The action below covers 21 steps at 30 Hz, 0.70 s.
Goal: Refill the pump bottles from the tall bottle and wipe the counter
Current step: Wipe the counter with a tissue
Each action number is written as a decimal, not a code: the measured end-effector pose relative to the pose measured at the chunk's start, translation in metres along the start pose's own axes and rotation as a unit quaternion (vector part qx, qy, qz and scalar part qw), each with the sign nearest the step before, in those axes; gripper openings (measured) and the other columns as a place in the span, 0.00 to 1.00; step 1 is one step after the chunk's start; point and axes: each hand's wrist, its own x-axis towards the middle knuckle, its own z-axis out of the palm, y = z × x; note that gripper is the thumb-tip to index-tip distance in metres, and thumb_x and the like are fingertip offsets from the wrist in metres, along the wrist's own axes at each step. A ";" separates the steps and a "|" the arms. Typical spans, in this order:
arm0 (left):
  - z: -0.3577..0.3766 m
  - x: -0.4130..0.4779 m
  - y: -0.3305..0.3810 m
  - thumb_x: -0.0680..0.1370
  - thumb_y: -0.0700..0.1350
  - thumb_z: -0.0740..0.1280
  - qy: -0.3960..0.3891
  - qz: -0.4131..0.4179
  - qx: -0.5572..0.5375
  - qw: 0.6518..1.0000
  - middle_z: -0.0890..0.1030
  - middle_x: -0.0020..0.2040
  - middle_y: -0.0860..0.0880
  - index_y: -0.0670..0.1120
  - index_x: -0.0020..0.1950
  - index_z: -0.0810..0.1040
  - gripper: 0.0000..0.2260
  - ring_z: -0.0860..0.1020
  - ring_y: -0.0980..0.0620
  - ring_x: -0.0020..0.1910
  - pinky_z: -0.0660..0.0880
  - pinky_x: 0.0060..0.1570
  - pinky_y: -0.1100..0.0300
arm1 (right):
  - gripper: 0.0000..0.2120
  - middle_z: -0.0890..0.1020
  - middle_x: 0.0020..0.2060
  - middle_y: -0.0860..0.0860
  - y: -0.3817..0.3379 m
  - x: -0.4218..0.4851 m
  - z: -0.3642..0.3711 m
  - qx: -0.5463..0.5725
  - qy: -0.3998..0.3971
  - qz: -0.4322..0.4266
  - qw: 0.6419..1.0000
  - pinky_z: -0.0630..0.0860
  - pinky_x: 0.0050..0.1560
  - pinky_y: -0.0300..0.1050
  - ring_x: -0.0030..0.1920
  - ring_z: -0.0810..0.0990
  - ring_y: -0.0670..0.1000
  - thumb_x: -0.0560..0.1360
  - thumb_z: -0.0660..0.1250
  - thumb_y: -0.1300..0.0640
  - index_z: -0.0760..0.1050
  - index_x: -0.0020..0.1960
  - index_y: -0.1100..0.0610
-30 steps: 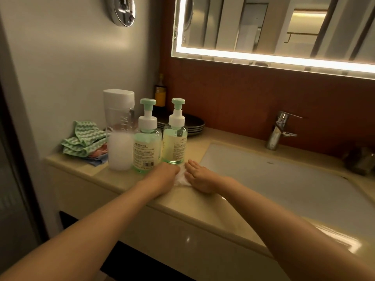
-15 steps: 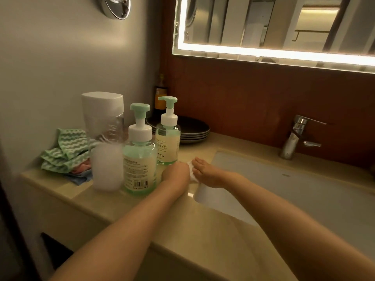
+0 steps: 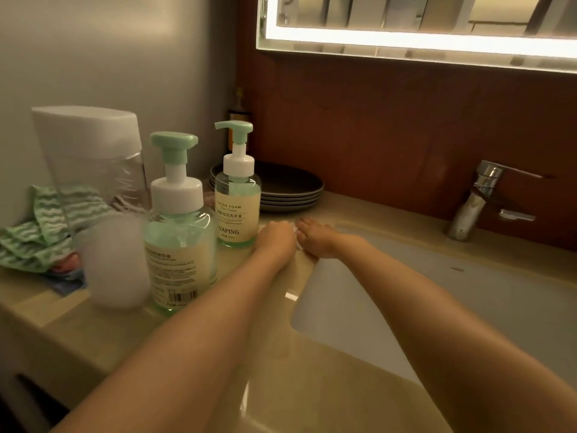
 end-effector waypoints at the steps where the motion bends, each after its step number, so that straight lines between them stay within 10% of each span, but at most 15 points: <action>1: -0.001 0.000 -0.001 0.78 0.44 0.63 -0.003 -0.003 -0.005 1.000 0.74 0.63 0.43 0.43 0.65 0.72 0.15 0.71 0.44 0.63 0.68 0.59 0.55 | 0.24 0.47 0.76 0.54 0.000 -0.001 0.000 0.001 -0.002 0.001 1.000 0.45 0.73 0.53 0.75 0.45 0.52 0.82 0.43 0.53 0.46 0.76 0.59; 21: -0.040 -0.170 -0.043 0.75 0.44 0.64 -0.030 0.038 -0.120 0.992 0.79 0.57 0.44 0.45 0.58 0.77 0.12 0.76 0.45 0.55 0.71 0.54 0.58 | 0.24 0.46 0.76 0.57 -0.095 -0.158 0.024 0.002 -0.034 -0.039 0.999 0.46 0.74 0.51 0.75 0.45 0.54 0.82 0.45 0.55 0.46 0.75 0.61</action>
